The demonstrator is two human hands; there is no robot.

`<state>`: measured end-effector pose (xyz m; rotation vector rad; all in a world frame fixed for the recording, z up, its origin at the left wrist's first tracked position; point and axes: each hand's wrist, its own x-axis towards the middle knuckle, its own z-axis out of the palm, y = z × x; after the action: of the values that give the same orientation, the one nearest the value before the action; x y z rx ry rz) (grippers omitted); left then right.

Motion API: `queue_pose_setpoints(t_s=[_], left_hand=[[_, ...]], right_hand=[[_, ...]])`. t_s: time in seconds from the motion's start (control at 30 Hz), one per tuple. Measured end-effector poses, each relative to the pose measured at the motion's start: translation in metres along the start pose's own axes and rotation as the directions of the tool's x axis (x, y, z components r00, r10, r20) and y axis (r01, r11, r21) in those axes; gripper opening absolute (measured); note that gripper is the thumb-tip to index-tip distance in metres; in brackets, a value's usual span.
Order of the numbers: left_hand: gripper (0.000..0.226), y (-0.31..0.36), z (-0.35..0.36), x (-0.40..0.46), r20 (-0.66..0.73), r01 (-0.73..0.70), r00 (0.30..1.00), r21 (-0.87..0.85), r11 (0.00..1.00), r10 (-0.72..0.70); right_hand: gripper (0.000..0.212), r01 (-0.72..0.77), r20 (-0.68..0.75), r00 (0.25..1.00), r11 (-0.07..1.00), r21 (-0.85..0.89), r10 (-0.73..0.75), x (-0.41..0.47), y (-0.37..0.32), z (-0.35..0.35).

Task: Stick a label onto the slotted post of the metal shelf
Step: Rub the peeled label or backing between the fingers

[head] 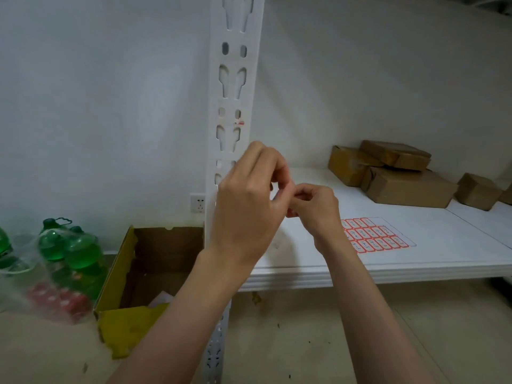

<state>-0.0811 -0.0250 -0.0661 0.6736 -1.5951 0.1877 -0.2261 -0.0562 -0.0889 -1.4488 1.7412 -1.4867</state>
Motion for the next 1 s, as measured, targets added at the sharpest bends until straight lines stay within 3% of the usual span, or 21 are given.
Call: queue_pose_setpoints(t_s=[0.2, 0.33, 0.43, 0.53, 0.73, 1.0], left_hand=[[0.01, -0.001, 0.024, -0.029, 0.243, 0.143, 0.959, 0.035, 0.989, -0.147], [0.003, -0.014, 0.041, -0.047, 0.397, 0.263, 0.868, 0.142, 0.954, -0.298], [0.013, -0.025, 0.053, -0.059, 0.475, 0.304, 0.792, 0.235, 0.923, -0.382], [0.023, -0.034, 0.063, -0.067, 0.517, 0.307, 0.742, 0.304, 0.902, -0.427], [0.015, -0.038, 0.072, -0.067, 0.536, 0.432, 0.637, 0.346, 0.832, -0.554], [0.015, -0.045, 0.073, -0.07, 0.524, 0.474, 0.624, 0.336, 0.814, -0.58]], right_hand=[[0.014, -0.065, 0.089, 0.993, 0.983, -0.174, 0.082, 0.005, 0.021, -0.01], [0.012, -0.077, 0.099, 0.99, 0.977, -0.201, 0.099, 0.006, 0.028, -0.012], [0.007, -0.086, 0.097, 0.989, 0.972, -0.22, 0.11, 0.006, 0.036, -0.012], [0.007, -0.095, 0.104, 0.987, 0.958, -0.271, 0.127, 0.006, 0.044, -0.011], [0.01, -0.082, 0.14, 0.981, 0.94, -0.331, 0.135, 0.011, 0.048, -0.013], [0.019, -0.111, 0.174, 0.97, 0.942, -0.316, 0.172, 0.015, 0.052, -0.011]])
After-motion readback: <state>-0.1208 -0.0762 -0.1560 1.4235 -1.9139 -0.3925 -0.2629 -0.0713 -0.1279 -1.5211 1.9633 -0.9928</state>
